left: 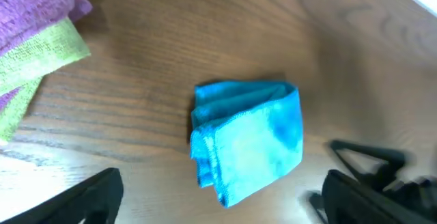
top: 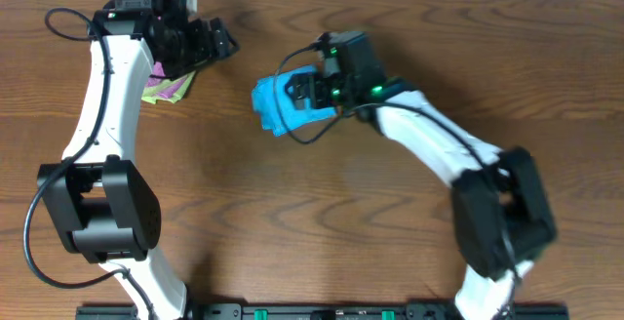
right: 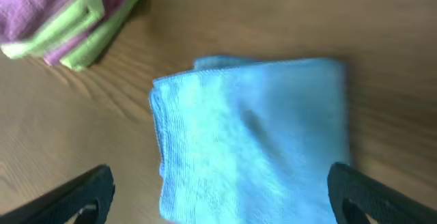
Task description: Fold the cloth
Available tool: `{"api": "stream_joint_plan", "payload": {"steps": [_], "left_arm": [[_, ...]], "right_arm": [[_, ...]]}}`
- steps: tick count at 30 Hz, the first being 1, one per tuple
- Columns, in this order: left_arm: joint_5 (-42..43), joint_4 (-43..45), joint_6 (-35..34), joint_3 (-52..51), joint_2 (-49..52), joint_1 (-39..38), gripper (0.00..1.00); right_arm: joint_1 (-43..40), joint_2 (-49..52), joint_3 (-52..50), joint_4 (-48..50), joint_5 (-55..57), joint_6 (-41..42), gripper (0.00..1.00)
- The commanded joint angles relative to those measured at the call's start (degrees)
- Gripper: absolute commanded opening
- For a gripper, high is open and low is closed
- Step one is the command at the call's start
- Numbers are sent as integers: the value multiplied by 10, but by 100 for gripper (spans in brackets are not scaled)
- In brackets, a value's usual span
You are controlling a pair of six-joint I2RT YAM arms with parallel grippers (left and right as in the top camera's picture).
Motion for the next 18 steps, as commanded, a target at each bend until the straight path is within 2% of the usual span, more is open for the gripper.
{"api": "stream_joint_plan", "payload": {"steps": [1,6,8,13,18], "left_arm": [[13,-14,4,10,-13,2,95],[31,-28,-19,10,-13,2,95],[31,-32,-26,9,-13,2,95],[30,-49,-31,8,-13,2,95],[40,-52,-51,1,-13,2,95]], "right_arm": [[-27,-65,9,-54,-1,-58,99],[-80,-142,2,-228,-1,-147,99],[-106,-176,-19,-263,-1,-164,99],[-179,-300,-134,-259,-2,-167,99],[-264,-487,-299,-238,-23,-167,99]]}}
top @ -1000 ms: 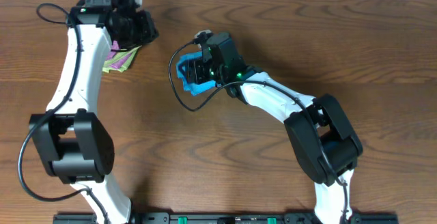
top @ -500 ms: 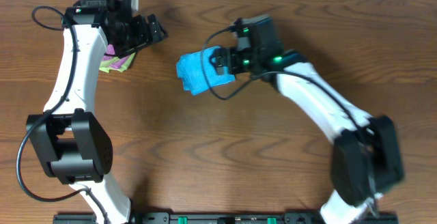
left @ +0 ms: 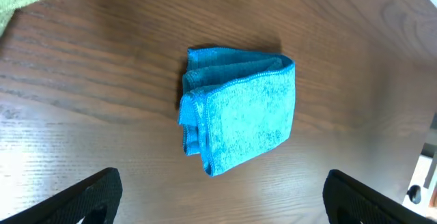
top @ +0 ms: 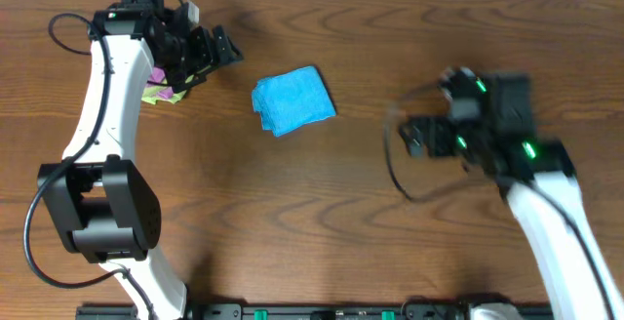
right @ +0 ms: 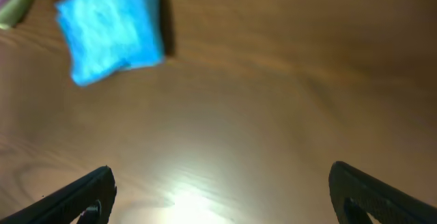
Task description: Fold the cloth
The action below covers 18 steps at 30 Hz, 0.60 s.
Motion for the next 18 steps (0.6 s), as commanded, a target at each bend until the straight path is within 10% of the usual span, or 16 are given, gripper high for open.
{"api": "stream_joint_plan", "payload": {"steps": [1,10,18], "left_arm": [[18,1,-17,-4,-13,2,96],[58,35,-44,-84,-13,0,96],[82,165,-109,-202,-13,-20,95]], "right_arm": [[-49,-110,-87,5,-30,-14,99],[-127,-357,-235,5,-41,30,99],[-127,-376,-236,9,-39,30,99]]}}
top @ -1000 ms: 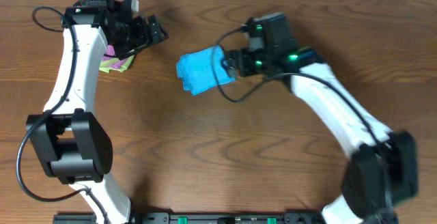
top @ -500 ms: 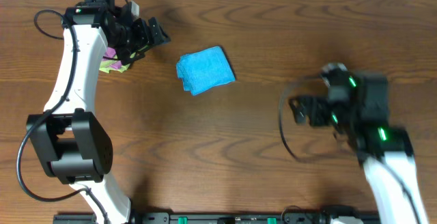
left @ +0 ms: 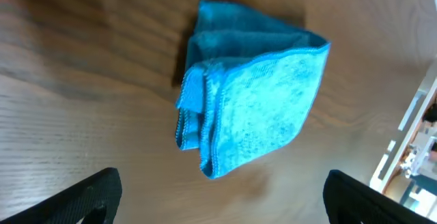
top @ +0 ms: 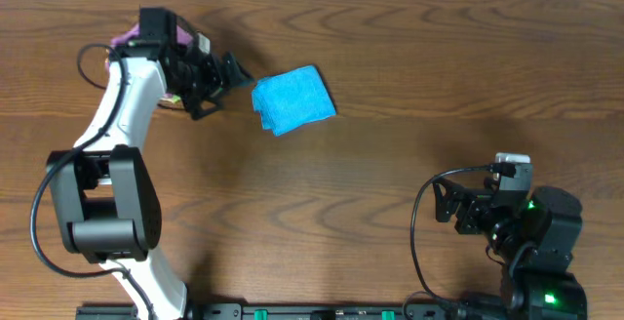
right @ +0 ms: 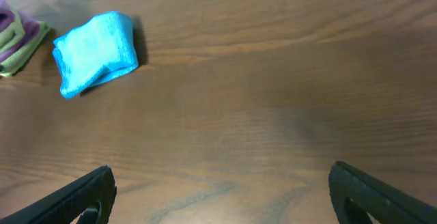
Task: Fold the cloth
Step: 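Grasp the folded blue cloth with the left gripper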
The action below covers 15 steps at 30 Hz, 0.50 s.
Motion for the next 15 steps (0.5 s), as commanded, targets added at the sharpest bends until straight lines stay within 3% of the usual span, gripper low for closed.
{"api": "stream_joint_plan", "payload": {"steps": [1,15], "left_arm": [[17,38,-46,-39,-12,-17,95],[12,284,-193,-191,-10,-41,95]], "right_arm": [[-6,-3,-3,0,-8,7,99],[-6,-3,-3,-2,-8,7,99]]}}
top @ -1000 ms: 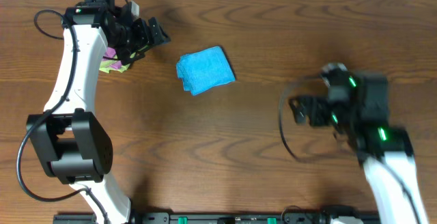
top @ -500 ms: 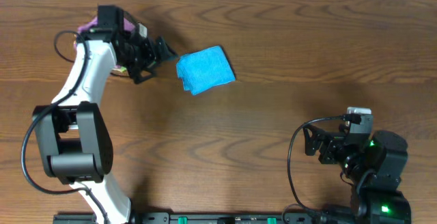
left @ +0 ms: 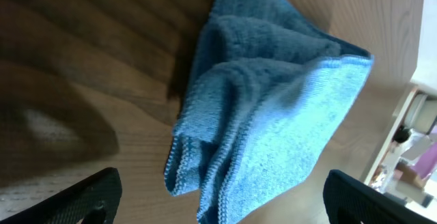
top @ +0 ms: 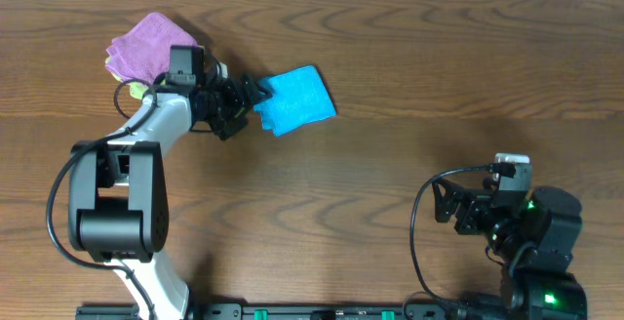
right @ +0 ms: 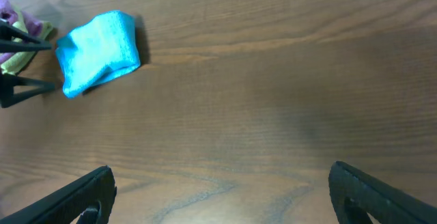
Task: Fold the cloth
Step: 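Grasp the folded blue cloth with the left gripper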
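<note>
A folded blue cloth (top: 295,100) lies on the wooden table at the back, left of centre. My left gripper (top: 252,105) sits low at the cloth's left edge, open, its fingers on either side of the folded layers (left: 266,128) with nothing pinched between them. The same cloth (right: 97,52) shows far off in the right wrist view. Near the front right edge of the table my right gripper (top: 447,213) rests open over bare wood (right: 225,149).
A stack of purple and green cloths (top: 146,59) lies at the back left, just behind the left arm. The brown wooden table (top: 390,144) runs across the whole view.
My left gripper has come down and to the right, from just left of the blue cloth to its left edge. The purple stack is now uncovered. The right arm has not moved.
At first my right gripper was over the folded blue cloth while the left hovered by the purple and green stack. The right arm then drew back, and came to rest at the front right. The left gripper came closer to the cloth each time and now stands at its edge.
</note>
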Available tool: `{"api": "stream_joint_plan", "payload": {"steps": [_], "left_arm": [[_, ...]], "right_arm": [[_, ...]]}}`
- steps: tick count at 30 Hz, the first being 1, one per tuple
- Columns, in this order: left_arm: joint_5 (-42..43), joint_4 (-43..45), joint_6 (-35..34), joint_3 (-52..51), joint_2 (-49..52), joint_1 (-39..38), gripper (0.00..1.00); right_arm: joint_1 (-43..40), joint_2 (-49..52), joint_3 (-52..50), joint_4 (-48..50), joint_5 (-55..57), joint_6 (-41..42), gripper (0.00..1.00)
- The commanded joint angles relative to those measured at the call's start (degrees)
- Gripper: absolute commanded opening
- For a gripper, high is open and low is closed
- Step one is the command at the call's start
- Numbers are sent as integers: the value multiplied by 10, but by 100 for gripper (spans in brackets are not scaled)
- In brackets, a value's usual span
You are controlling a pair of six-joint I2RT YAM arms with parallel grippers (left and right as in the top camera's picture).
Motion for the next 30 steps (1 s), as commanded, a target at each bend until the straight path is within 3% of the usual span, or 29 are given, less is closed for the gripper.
{"api": "stream_joint_plan", "payload": {"steps": [1,13,19,21,25,27,29,30], "left_arm": [[0,23,-45,-20,-9,-7,95],[-76,56,-84,-31,-3,-55,96],[-78,83,-99,-31,47,-76,100],[-78,96,-99,-31,66,-81,82],[-75,125,-99,-31,100,-88,57],[-71,141,-99,-31,116,-90,36],[-59,157,-99,-31,124,-90,9],[-55,165,-99,-31,126,-90,6]], "right_arm": [[-6,-3,-2,-1,-4,6,99],[-6,-3,-2,-1,-4,6,99],[-6,-3,-2,-1,-4,6,99],[-6,-3,-2,-1,-4,6,99],[-6,-3,-2,-1,-4,6,99],[-6,-3,-2,-1,-4,6,99],[-6,-3,-2,-1,-4,6,99],[-6,-3,-2,-1,-4,6,99]]}}
